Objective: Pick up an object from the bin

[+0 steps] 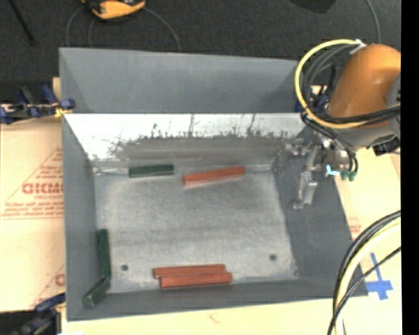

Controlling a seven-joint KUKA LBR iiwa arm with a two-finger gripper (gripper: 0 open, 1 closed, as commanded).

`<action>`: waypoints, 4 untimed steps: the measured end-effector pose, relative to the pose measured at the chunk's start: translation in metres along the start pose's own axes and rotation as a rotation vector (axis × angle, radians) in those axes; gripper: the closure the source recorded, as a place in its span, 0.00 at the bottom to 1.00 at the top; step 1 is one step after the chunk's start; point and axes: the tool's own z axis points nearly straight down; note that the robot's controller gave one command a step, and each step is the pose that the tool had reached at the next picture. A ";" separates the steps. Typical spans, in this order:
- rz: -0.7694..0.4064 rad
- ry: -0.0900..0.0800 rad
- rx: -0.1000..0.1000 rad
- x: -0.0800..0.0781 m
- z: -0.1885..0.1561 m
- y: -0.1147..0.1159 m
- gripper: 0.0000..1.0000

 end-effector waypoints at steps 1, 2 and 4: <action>-0.003 -0.008 0.002 -0.002 -0.005 0.000 0.00; -0.129 -0.009 0.002 -0.027 0.024 0.054 0.00; -0.175 -0.009 0.001 -0.035 0.031 0.109 0.00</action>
Offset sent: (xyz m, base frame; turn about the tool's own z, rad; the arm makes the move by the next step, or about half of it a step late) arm 0.0413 0.0930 -0.0451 -0.2209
